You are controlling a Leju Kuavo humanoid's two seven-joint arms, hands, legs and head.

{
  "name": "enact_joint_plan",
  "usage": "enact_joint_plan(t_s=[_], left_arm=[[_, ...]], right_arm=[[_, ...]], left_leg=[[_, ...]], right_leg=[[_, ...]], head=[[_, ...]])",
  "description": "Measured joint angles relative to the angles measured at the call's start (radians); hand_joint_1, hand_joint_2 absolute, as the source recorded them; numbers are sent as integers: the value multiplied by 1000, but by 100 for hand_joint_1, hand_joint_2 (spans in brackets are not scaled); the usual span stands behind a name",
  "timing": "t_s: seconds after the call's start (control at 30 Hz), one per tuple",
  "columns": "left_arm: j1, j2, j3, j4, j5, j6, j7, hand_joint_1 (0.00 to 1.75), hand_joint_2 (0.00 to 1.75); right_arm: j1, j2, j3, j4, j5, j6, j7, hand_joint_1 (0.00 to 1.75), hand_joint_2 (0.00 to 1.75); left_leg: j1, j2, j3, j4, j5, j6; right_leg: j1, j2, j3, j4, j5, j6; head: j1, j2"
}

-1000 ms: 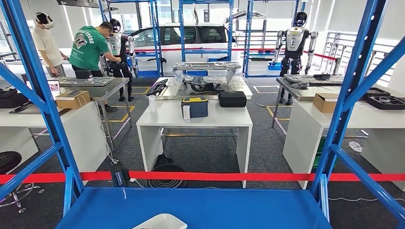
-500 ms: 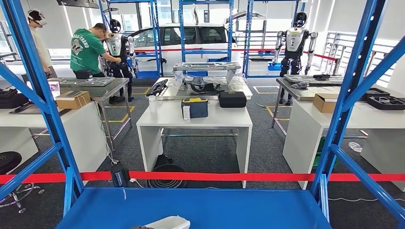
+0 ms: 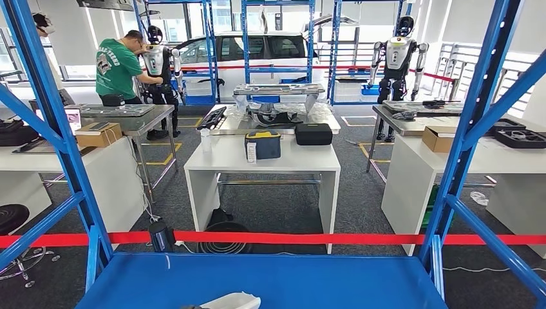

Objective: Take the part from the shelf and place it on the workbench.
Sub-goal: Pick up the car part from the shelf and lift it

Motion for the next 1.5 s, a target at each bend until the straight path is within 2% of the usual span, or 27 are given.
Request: enact_joint_plan(t_s=[0.17,0.27,0.33,0.4,0.47,0.57,0.63,0.73,0.83,1.03,1.13,1.23,1.27,1.3,1.37,1.4,1.43,1.47,1.5], left_arm=[[5,-1,1,-4,11,24,-30,154,175],[14,-2,7,-12,42,52,-61,154,175],[26,-6,26,-22,121,42,-105,154,175],[35,-16,72,-44,276,-47,-161,154,175],[45,-25,136,-100,477,-206,-197,154,175],[94,-28,224,-261,817,-481,-174,154,175],[144,-28,260,-389,992,-583,-141,154,175],[220,-28,294,-586,1137,-625,-124,154,175],[290,-26,310,-785,1195,-649,-137,154,175],[379,-10,315,-1048,1373,-773,-122,154,175],[402,-1,316,-1107,1435,-819,-97,154,175],[413,4,316,-1143,1440,-827,-81,154,175],[415,5,316,-1152,1437,-827,-80,154,175],[417,6,315,-1157,1436,-827,-79,154,175],[424,8,315,-1163,1406,-813,-86,154,175],[428,10,315,-1165,1374,-802,-94,154,175],[433,12,315,-1169,1337,-791,-106,154,175],[438,14,315,-1173,1304,-784,-118,154,175],[444,16,315,-1180,1280,-781,-128,154,175]], right_arm=[[0,0,1,0,0,4,-1,0,175],[0,0,3,0,0,4,-1,0,175],[0,0,3,0,-1,2,-1,0,175],[1,0,3,0,-3,-1,-1,0,175],[1,0,3,0,-6,-2,-3,0,175],[3,-1,3,0,-15,-2,-11,0,175],[6,-2,3,0,-24,-2,-13,0,175],[12,-2,3,0,-41,-9,-11,0,175],[16,-2,2,0,-55,-18,-5,0,175],[17,-2,-4,0,-68,-28,2,0,175],[17,0,-6,0,-73,-32,0,0,175],[16,0,-6,0,-74,-33,-1,0,175],[16,0,-6,0,-74,-33,-1,0,175],[16,0,-6,0,-74,-33,-1,0,175],[17,0,-6,0,-75,-34,-1,0,175],[18,0,-6,0,-75,-34,-1,0,175],[19,0,-6,0,-75,-35,-2,0,175],[19,0,-6,0,-75,-36,-3,0,175],[19,0,-6,0,-75,-36,-4,0,175]], left_leg=[[0,0,0,0,0,0],[0,0,0,0,0,0],[0,0,0,0,0,0],[0,0,0,0,0,0],[0,-1,0,0,0,0],[0,1,0,0,-1,0],[0,1,0,0,-1,1],[0,1,0,0,-2,1],[0,1,-1,0,-3,1],[-1,1,-5,1,-5,3],[-6,1,-7,5,-10,14],[2,3,9,-17,2,22],[6,5,17,-26,7,24],[9,7,24,-30,10,25],[11,10,25,-29,9,26],[12,11,25,-26,7,24],[15,12,25,-22,4,20],[20,11,25,-15,-1,14],[25,11,25,-6,-9,7]], right_leg=[[0,0,0,0,0,0],[0,0,0,0,0,0],[0,0,0,0,0,0],[0,0,0,0,0,0],[0,0,0,0,0,0],[0,1,0,0,0,0],[0,1,0,0,0,0],[0,1,0,0,-1,1],[0,1,0,0,-2,1],[-1,1,1,-1,-3,3],[-4,0,4,-6,-2,9],[-3,-1,2,5,-9,18],[-3,-1,-11,33,-25,21],[-5,-1,-36,85,-50,25],[-12,-1,-104,215,-105,36],[-16,-2,-129,259,-114,42],[-21,-2,-137,267,-102,48],[-27,-3,-125,235,-73,54],[-33,-4,-97,173,-37,61]], head=[[0,0],[0,0],[0,0],[0,0],[0,0],[0,0],[0,0],[0,0],[0,0],[0,0],[0,0],[0,0],[1,0],[1,0],[1,0],[1,0],[1,0],[1,0],[1,0]])
